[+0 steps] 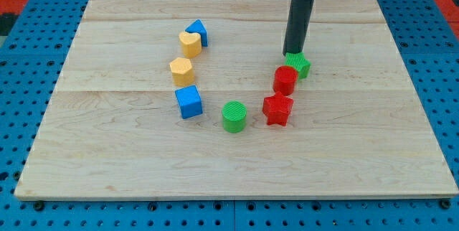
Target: Push the red circle at the center of the board
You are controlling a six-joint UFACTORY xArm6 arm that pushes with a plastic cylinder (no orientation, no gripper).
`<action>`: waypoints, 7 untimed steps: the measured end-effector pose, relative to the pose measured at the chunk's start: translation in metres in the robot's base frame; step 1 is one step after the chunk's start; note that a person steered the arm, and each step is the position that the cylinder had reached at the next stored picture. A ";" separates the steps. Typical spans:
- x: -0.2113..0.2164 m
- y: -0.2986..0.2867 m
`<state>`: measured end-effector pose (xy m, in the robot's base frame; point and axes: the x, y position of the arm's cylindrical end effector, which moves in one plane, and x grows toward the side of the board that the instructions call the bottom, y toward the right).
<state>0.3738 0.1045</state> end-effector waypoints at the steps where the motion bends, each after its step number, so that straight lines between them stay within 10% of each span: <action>1: 0.007 0.009; 7: 0.089 -0.012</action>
<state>0.4626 0.0922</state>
